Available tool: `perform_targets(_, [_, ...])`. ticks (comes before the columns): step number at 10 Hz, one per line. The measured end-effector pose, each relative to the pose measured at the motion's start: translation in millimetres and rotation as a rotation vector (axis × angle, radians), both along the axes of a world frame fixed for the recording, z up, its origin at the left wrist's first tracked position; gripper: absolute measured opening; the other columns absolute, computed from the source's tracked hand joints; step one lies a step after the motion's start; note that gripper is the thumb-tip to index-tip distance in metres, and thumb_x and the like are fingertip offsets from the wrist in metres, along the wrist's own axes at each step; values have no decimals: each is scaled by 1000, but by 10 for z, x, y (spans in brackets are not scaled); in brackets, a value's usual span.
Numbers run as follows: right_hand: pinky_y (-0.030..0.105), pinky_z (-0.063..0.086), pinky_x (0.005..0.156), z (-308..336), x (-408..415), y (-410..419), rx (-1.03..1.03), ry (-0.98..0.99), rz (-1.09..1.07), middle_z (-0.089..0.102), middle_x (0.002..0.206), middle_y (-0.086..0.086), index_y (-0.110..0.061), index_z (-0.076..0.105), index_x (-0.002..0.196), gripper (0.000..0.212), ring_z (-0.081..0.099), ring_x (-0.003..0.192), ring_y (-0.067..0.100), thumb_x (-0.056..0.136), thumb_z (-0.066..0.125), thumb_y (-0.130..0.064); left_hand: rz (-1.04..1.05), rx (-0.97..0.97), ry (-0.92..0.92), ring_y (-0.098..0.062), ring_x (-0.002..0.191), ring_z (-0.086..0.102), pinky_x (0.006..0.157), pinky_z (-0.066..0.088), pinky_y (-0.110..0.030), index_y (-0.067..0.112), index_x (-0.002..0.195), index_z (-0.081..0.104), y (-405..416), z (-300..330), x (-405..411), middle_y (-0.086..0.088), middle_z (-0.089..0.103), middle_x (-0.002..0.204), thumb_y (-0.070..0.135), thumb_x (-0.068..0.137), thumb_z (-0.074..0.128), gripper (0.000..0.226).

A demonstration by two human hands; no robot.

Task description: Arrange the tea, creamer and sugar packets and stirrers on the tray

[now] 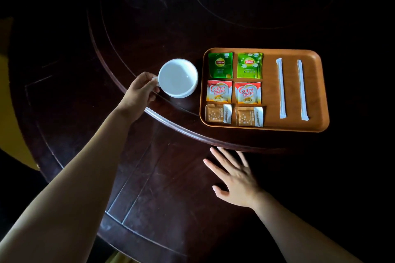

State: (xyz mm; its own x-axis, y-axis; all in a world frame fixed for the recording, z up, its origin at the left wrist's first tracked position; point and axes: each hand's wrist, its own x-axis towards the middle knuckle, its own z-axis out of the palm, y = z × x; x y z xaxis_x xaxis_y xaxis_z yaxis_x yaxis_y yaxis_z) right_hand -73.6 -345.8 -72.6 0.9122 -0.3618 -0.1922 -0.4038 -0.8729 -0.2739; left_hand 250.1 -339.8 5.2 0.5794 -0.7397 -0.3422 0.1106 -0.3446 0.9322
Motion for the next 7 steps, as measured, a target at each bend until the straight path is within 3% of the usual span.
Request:
perform_targets(3, [47,11,110,14,1,-5,-19,2,0,26,154,1,-36,28,141,73,12,142,16,73,48,-54,-8,39,-48,-4,64,46,54,31,-19,26,73,52,-55,-25,38,10,55,67,14,91,45,22])
perform_targets(5, [49,13,110,23,5,-8,-41,-5,9,27,154,2,-34,28,141,73,12,142,17,74,48,-53,-8,30,-37,-7,72,51,57,33,-21,26,79,55,-33,-32,4,3,57,81,21,91,47,15])
perform_targets(6, [50,13,114,-5,-22,9,-55,-11,17,26,154,1,-35,27,141,73,11,142,16,74,47,-54,40,26,-23,-10,75,55,54,35,-21,24,97,60,9,-42,-7,-1,62,94,27,88,48,16])
perform_targets(7, [47,7,112,10,-10,5,-35,-5,1,23,155,1,-35,26,141,71,8,142,15,75,46,-53,235,23,-124,-8,69,58,51,39,-18,19,98,60,93,-68,-91,1,64,88,21,86,49,16])
